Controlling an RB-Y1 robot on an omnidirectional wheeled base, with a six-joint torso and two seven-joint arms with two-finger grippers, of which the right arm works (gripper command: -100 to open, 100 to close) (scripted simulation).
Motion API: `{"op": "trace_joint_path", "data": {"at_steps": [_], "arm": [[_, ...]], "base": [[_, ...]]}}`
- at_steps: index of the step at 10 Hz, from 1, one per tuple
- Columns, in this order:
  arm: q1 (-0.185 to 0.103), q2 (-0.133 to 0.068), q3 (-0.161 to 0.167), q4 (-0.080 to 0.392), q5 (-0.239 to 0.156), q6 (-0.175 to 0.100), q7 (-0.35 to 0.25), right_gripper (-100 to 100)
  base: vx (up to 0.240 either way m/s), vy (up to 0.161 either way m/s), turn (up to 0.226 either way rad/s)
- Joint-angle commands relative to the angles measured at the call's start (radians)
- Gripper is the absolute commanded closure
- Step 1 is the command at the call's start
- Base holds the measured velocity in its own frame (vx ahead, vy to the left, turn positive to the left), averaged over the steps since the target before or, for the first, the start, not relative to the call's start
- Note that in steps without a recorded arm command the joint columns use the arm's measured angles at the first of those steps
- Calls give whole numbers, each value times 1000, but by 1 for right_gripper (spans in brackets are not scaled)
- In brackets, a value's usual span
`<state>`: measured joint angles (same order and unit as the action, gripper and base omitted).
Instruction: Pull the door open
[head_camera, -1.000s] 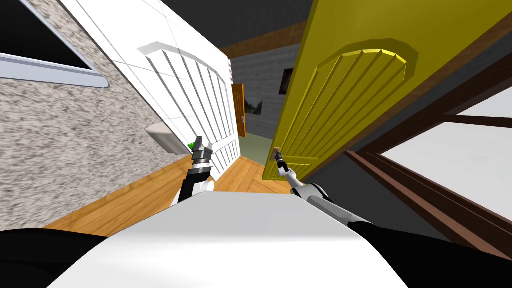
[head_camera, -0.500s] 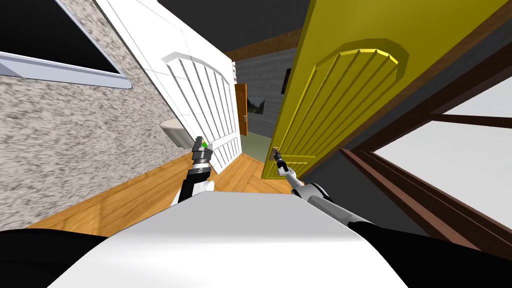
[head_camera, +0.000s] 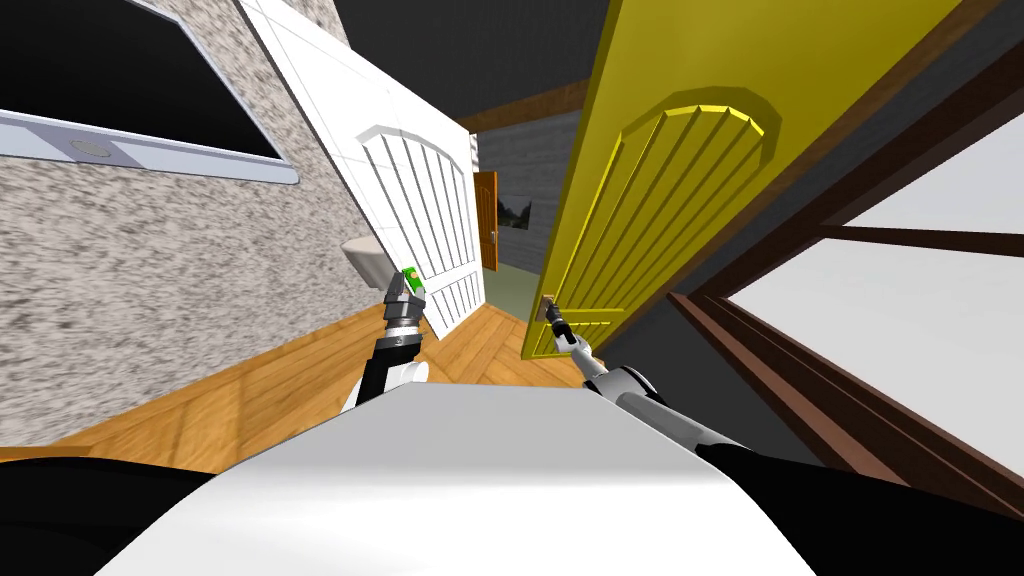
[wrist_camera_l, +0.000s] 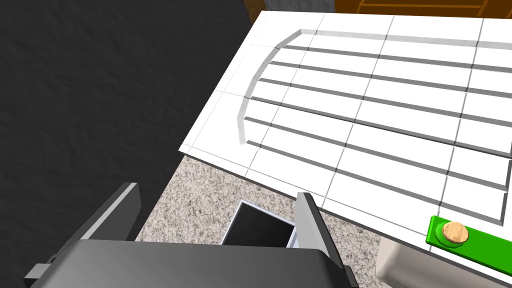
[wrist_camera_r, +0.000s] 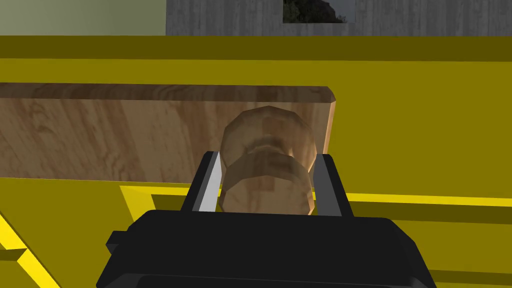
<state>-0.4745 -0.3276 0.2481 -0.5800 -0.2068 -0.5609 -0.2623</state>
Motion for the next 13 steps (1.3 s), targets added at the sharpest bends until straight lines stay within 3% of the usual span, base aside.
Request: {"op": "trace_joint_path", "data": {"at_steps": [1,8,9,10,13], "arm": [[3,-12,34,-13,8,-9,-28,100],[13,-57,162,-63,41,-42,-135,100],[14,-62,176,-68,44,-46,-146,100],[14,-53,169,-64,43,-42,-135,100],[39,-116,239,-95,59,-111,-202,100]], "base": [[-155,-47,10],[-174,-130,19],[-145,-131,15],[-68,-50,18],[-31,-7,-93]]}}
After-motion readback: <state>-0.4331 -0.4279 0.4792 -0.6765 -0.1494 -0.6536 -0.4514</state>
